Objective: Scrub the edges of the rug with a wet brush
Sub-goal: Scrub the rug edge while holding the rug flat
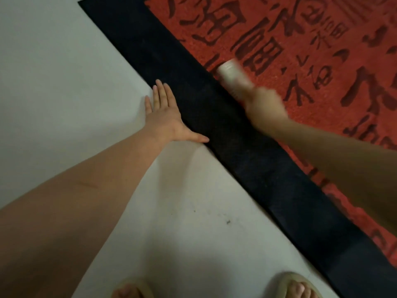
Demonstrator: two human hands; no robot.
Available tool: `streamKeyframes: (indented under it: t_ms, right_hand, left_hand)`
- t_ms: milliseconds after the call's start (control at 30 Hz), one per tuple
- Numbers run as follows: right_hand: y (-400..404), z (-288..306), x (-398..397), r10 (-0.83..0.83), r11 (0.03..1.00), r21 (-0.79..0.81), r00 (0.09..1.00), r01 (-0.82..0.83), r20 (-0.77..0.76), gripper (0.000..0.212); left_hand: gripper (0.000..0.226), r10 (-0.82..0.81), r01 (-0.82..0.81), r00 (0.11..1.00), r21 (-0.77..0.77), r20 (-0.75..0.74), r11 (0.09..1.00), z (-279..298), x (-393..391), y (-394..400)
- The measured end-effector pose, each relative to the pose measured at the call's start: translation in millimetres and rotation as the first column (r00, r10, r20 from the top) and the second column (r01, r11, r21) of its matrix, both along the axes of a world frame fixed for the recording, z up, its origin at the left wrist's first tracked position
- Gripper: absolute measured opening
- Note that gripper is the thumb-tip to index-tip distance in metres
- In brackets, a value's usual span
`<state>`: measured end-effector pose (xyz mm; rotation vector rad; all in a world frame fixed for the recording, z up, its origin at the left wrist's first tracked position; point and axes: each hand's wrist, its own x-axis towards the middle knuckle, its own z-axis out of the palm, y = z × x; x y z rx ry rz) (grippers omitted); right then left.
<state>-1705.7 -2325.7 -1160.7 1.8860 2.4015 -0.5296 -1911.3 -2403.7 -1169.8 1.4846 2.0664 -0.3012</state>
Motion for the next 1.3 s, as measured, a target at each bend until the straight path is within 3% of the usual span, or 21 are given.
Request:
streamKeyframes:
  t_ms: [33,100,200,267,333,400,500,567,633,700,733,867,933,1033,1167,1300]
  right_hand:
    - [12,1,1,-0.137,0.991,0.007,0.99,0.137,-0.023,0.046]
    - [-7,-7,-19,-0.135,0.991,0.022,0.991,0.136,-0.022,0.043]
    - [-68,-13,-58,0.234,0.958,-0.135,0.963,-0.252,-0.137,0.048]
    - [-53,-9,-54,0.331,0.936,-0.089,0.938,-0.34,-0.104,0.056]
    - [-14,-4,-45,0.167,0.986,-0.015,0.985,-0.167,-0.038,0.057]
    - [-17,-3,-63,-0.03,0.999,0.015,0.997,0.031,-0.064,0.057]
    - [-67,-9,-103,0.064,0.992,-0.093,0.978,-0.084,-0.2,0.052]
    - [-55,-8,-91,0.196,0.974,-0.08,0.964,-0.213,-0.179,0.051]
    - [-7,-3,-68,0.095,0.995,-0.028,0.993,-0.098,-0.075,0.055]
    - [11,-2,-66,-0.087,0.996,-0.008,0.991,0.087,-0.098,0.056]
    - [2,-4,-75,-0.062,0.998,0.008,0.993,0.063,-0.1,0.055]
    - [-33,-9,-94,0.293,0.953,-0.035,0.942,-0.302,-0.163,0.056]
    - [7,-5,-87,0.239,0.971,-0.009,0.969,-0.24,-0.058,0.059]
    - [30,-1,-102,0.03,1.0,0.013,0.993,-0.028,-0.113,0.052]
    - [-10,-16,-123,0.269,0.958,-0.027,0.931,-0.285,-0.248,0.05]
    - [14,-19,-112,0.298,0.945,-0.056,0.921,-0.322,-0.251,0.049]
  left_hand:
    - [0.17,0.002,-0.002,1.0,-0.001,0.003,1.0,1,-1,0]
    - [0.169,0.012,-0.012,1.0,0.0,-0.006,1.0,0,0,-2]
    - [0.163,0.073,-0.073,0.997,0.021,-0.005,0.997,-2,0,-5]
    - [0.167,0.091,-0.091,0.996,0.036,0.006,0.995,-2,-1,-9]
    - [0.169,0.063,-0.063,0.998,0.028,-0.007,0.998,0,0,-9]
    - [0.166,0.059,-0.059,0.998,0.006,-0.025,0.998,2,1,-8]
    - [0.138,0.061,-0.06,0.997,0.015,-0.056,0.998,-2,0,-7]
    - [0.146,0.057,-0.057,0.996,0.005,-0.067,0.998,-4,-1,-9]
    - [0.165,0.04,-0.043,0.997,-0.038,-0.069,0.998,1,0,-10]
    - [0.168,0.023,-0.027,0.997,-0.059,-0.067,0.998,4,0,-9]
    - [0.168,0.027,-0.031,0.997,-0.058,-0.068,0.998,4,1,-9]
    - [0.169,0.033,-0.036,0.997,-0.051,-0.075,0.998,4,2,-9]
    - [0.169,0.031,-0.034,0.997,-0.052,-0.07,0.998,4,2,-9]
    - [0.168,0.026,-0.029,0.998,-0.05,-0.063,0.998,4,2,-7]
    - [0.164,0.067,-0.068,0.998,-0.041,-0.017,0.997,6,-4,-7]
    - [0.154,0.292,-0.292,0.956,0.165,0.02,0.942,13,-56,23]
